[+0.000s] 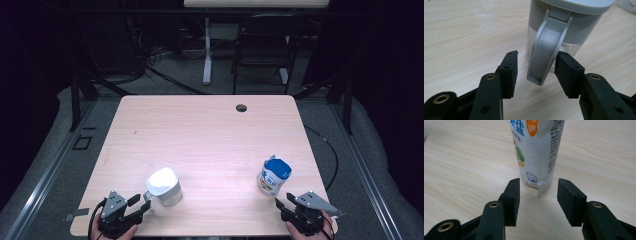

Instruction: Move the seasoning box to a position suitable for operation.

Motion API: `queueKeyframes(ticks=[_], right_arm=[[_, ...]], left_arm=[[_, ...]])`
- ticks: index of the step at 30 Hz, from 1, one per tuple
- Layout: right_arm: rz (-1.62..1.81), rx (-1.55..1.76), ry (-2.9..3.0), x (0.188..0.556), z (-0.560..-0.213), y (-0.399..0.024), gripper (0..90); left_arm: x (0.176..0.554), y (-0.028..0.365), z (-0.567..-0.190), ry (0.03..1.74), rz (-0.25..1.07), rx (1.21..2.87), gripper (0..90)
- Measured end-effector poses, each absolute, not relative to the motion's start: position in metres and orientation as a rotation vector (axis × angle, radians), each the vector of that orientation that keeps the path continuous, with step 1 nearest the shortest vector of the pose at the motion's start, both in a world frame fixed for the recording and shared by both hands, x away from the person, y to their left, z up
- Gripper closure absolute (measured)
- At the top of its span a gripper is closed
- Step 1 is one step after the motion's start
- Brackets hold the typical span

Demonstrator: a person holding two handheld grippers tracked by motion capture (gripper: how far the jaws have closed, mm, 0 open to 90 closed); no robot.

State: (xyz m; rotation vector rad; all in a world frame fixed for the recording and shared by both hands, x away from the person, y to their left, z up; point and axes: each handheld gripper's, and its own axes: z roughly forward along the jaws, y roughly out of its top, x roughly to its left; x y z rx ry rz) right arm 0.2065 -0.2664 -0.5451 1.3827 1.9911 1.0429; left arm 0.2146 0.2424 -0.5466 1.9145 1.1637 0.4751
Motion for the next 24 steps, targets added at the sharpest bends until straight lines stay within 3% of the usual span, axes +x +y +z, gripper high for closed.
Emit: queueKeyframes(ticks=[12,24], right_arm=[[1.055,1.354,2.008,0.205,-0.544,-0.260,52.5],[1.048,1.336,2.027,0.205,-0.546,-0.256,52.5]], left_arm=[[0.219,0.242,-0.548,1.194,0.499,1.902,55.4],[0.227,0.236,-0.548,1.216,0.542,1.888,64.3]])
